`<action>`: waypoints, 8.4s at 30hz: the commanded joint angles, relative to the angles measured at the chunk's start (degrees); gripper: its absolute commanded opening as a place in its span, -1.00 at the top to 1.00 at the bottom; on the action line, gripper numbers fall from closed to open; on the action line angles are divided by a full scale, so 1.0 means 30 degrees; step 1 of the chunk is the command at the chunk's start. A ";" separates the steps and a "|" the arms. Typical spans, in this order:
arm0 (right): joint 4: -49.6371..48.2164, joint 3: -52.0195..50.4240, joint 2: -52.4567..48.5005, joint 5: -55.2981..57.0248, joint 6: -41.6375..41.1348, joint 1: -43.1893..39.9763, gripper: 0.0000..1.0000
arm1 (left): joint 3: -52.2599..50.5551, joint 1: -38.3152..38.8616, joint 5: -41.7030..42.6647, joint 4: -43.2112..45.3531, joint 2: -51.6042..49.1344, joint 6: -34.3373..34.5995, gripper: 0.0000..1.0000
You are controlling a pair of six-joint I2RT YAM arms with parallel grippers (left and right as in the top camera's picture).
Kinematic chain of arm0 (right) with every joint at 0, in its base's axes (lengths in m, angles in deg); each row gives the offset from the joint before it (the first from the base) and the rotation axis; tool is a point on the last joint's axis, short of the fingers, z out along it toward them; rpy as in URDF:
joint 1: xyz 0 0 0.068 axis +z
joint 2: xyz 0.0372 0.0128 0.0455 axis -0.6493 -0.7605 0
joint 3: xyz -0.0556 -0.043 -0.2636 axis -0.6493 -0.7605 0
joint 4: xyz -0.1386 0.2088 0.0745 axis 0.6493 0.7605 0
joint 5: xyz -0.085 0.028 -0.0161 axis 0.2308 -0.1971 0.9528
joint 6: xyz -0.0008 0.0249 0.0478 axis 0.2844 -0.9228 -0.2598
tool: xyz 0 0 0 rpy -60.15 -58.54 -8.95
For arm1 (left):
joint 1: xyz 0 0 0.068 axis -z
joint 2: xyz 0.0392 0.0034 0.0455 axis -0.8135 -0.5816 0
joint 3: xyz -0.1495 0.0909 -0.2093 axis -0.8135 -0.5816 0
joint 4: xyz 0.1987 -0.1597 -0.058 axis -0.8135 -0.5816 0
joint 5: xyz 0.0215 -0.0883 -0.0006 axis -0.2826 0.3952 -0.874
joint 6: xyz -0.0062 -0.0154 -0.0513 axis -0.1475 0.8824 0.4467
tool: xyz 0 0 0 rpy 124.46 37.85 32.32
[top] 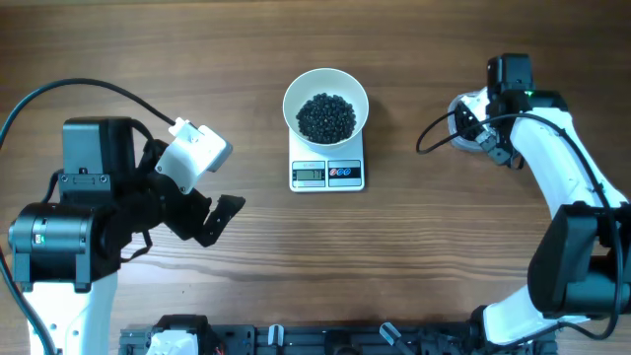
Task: Scoop item into bowl and weigh 150g on scale
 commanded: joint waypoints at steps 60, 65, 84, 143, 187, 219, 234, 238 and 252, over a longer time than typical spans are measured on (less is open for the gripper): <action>0.1967 0.1239 0.1297 -2.7328 -0.9202 -0.3279 0.91 | 0.0255 -0.0131 0.0291 -0.0015 0.0058 -0.0364 -1.00; -0.0867 0.2317 0.2193 -2.4676 -1.1322 0.0437 0.91 | 0.0255 -0.0131 0.0291 -0.0015 0.0058 -0.0364 -1.00; -0.2528 0.2324 0.1872 -0.8218 -0.8378 0.9078 0.91 | 0.0255 -0.0131 0.0291 -0.0015 0.0058 -0.0364 -1.00; 0.9945 0.6215 0.2812 -0.5931 -0.9865 0.1836 0.92 | 0.0255 -0.0131 0.0291 -0.0015 0.0058 -0.0364 -1.00; 0.7395 0.6266 -0.3009 -0.5887 -1.2291 -0.0976 0.15 | 0.0255 -0.0131 0.0291 -0.0015 0.0058 -0.0364 -1.00; 0.1763 -0.5952 1.2786 -1.1176 -3.1948 -0.1610 -0.83 | 0.0255 -0.0131 0.0291 -0.0015 0.0058 -0.0364 -1.00; -0.2907 -1.0185 1.2721 -1.2641 -2.9062 -0.6914 -0.82 | 0.0255 -0.0131 0.0291 -0.0015 0.0058 -0.0364 -1.00; -0.5464 -1.0280 1.2284 -1.4353 -2.7715 -0.8204 -0.82 | 0.0255 -0.0131 0.0291 -0.0015 0.0058 -0.0364 -1.00; -1.0010 -1.0295 0.6513 -1.7318 -2.7001 -0.8291 -0.58 | 0.0255 -0.0131 0.0291 -0.0015 0.0058 -0.0364 -1.00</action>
